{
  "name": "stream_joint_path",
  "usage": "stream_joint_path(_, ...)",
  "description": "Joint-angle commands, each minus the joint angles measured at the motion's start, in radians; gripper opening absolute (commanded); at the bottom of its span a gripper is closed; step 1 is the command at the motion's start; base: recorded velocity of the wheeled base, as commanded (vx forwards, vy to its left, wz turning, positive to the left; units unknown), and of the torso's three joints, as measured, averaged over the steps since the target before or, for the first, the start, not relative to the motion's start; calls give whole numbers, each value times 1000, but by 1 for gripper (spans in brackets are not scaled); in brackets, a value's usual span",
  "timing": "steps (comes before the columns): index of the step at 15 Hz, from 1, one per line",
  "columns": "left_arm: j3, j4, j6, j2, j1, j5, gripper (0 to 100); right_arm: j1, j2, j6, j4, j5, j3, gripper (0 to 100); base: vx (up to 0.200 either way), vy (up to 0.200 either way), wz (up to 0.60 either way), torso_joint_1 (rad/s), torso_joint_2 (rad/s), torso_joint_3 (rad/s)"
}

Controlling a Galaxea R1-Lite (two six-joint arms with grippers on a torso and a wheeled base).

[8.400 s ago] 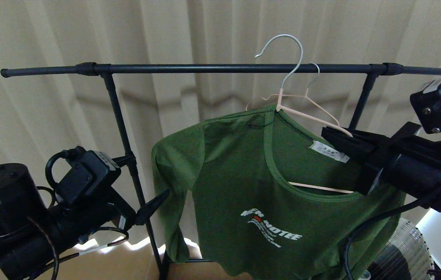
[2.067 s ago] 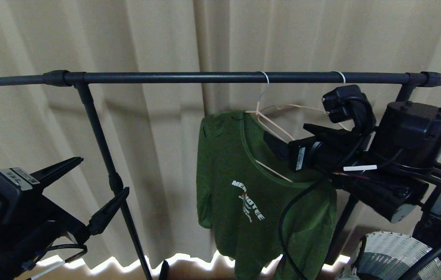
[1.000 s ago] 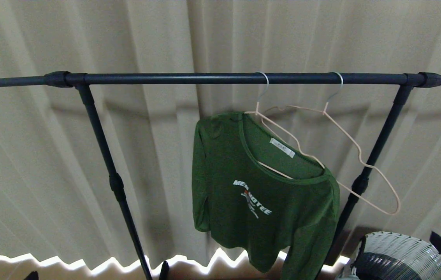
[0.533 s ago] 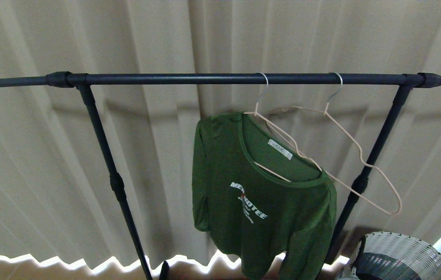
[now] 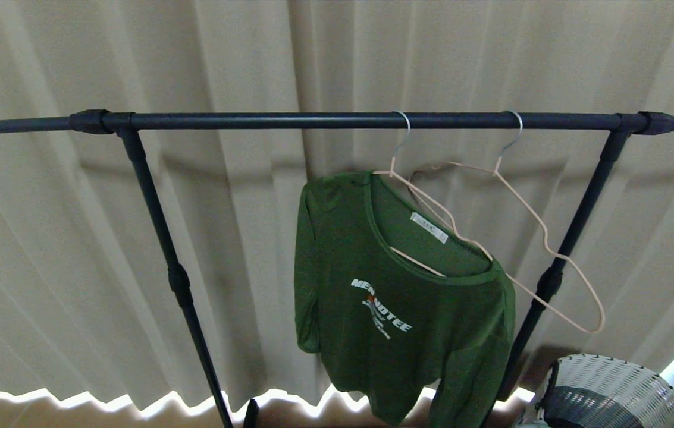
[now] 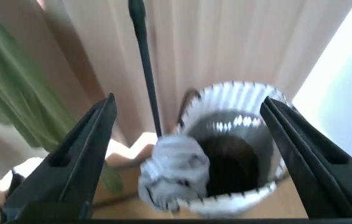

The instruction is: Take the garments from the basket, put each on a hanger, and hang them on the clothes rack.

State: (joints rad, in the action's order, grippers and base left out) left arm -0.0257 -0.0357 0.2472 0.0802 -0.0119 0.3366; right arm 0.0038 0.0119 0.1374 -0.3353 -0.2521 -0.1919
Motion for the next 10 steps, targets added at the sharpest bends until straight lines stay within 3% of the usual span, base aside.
stream_joint_path(1, -2, 4, -134, -66, -2, -68, 100, 1, -12, 2, 9, -1, 12, 100, 0, 0, 0, 0, 0, 0)
stream_joint_path(3, 10, 2, -206, -77, 6, -301, 100, 1, -12, 4, 29, 1, 26, 100, 0, 0, 0, 0, 0, 0)
stream_joint_path(4, 17, 7, -244, -77, 6, -363, 100, 1, -12, 4, 65, 1, 46, 100, 0, 0, 0, 0, 0, 0)
stream_joint_path(6, 17, 8, -260, -77, 6, -375, 100, 1, -12, 2, 190, 5, 120, 100, 0, 0, 0, 0, 0, 0)
stream_joint_path(7, 18, 13, -261, -77, 6, -373, 100, 1, -12, -21, 326, 27, 183, 100, 0, 0, 0, 0, 0, 0)
stream_joint_path(10, 20, 19, -260, -77, 6, -370, 100, 1, -12, -61, 343, 33, 192, 100, 0, 0, 0, 0, 0, 0)
